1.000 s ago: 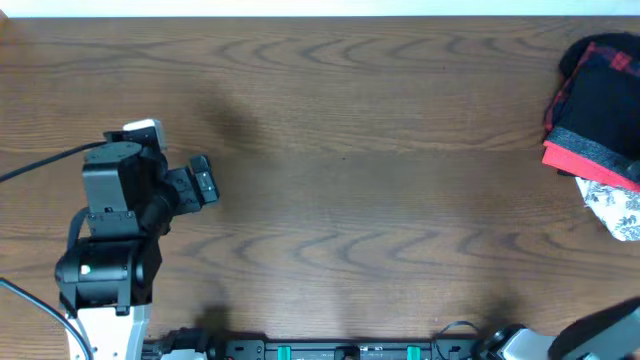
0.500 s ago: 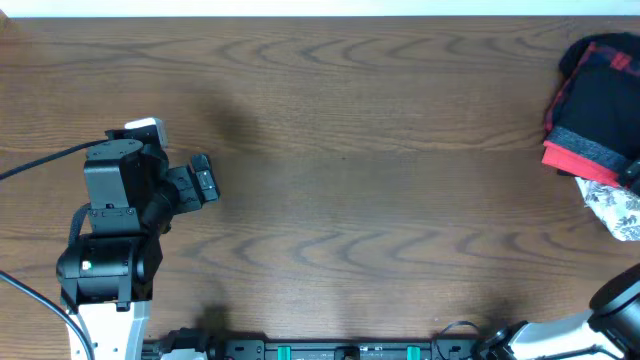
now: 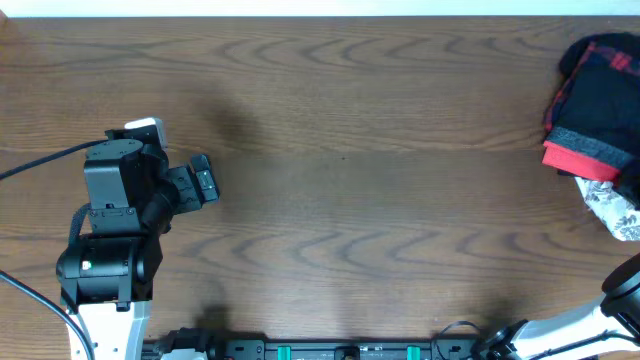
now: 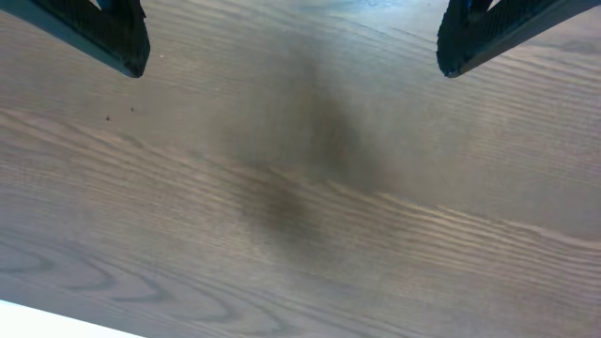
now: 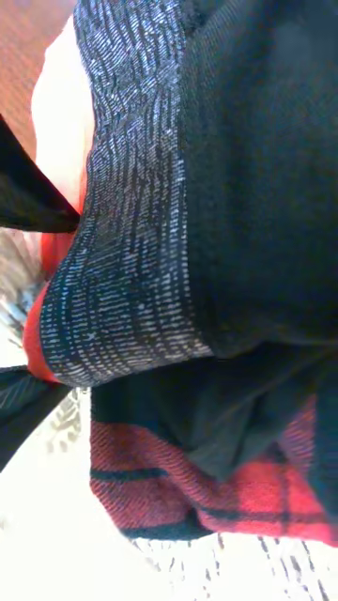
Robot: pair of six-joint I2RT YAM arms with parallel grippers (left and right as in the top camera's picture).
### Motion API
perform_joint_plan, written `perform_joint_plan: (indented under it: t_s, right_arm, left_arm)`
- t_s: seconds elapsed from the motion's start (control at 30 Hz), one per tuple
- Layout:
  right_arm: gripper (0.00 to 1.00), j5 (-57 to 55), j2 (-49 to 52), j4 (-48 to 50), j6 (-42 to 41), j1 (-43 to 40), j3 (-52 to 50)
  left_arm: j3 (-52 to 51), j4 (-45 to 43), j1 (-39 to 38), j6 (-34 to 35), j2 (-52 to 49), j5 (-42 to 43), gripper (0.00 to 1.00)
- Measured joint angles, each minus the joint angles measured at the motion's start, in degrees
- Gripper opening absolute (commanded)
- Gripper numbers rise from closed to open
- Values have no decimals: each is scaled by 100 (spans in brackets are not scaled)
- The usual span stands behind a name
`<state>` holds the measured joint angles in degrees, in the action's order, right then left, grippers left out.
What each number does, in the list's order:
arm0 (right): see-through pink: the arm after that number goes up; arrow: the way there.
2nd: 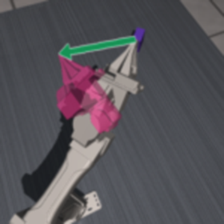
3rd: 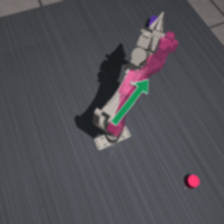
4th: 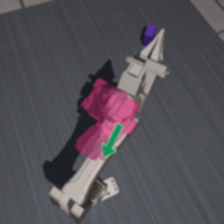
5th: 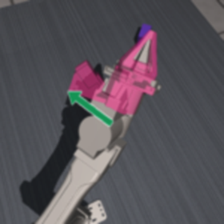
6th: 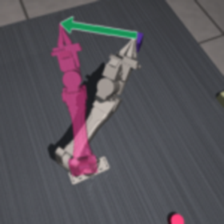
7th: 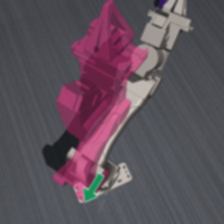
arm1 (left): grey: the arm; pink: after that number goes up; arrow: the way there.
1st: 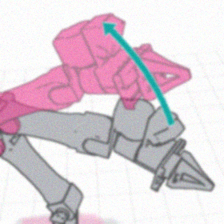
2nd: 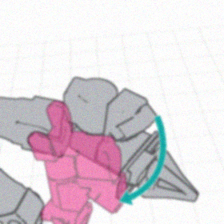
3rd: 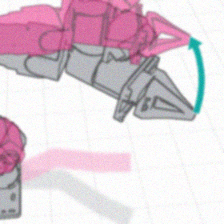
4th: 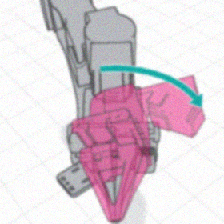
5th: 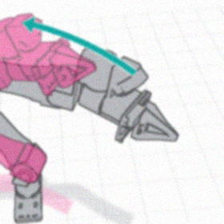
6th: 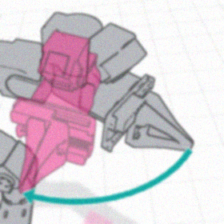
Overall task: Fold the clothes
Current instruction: 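Move the right gripper to the black pants' waistband on the pile, then close the right gripper on the red-grey waistband of the black pants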
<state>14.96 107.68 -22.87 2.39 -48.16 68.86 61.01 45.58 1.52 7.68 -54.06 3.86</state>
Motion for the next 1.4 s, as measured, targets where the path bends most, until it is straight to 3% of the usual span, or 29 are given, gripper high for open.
perform_joint_plan:
  t_s: [0.17, 0.43, 0.9, 0.97, 1.07, 1.1, 1.2, 1.23, 1.4]
  right_arm:
    - [66, 96, -164, 46, -52, 0, 0]
    - [67, -7, -693, -46, -46, 0, 0]
    - [66, -367, -323, -70, -44, 0, 0]
    - [61, -365, -188, 13, -44, 2, 0]
    - [47, -352, -109, 72, -13, 9, 0]
    - [40, -339, -109, 92, -11, 13, 0]
    - [7, -273, -109, 140, -35, 15, 0]
    - [1, -262, -109, 142, -39, 15, 0]
    - [1, -44, -109, 144, -31, 15, 0]
  left_arm:
    - [0, 0, 0, 0, 0, 0, 98]
    - [0, 0, 0, 0, 0, 0, 98]
    - [0, 0, 0, 0, 0, 0, 98]
    - [0, 0, 0, 0, 0, 0, 98]
    - [0, 0, 0, 0, 0, 0, 98]
    - [0, 2, 0, 0, 0, 0, 98]
    - [0, 0, 0, 0, 0, 0, 98]
    - [0, 0, 0, 0, -2, 0, 98]
    - [0, 0, 0, 0, -2, 0, 98]
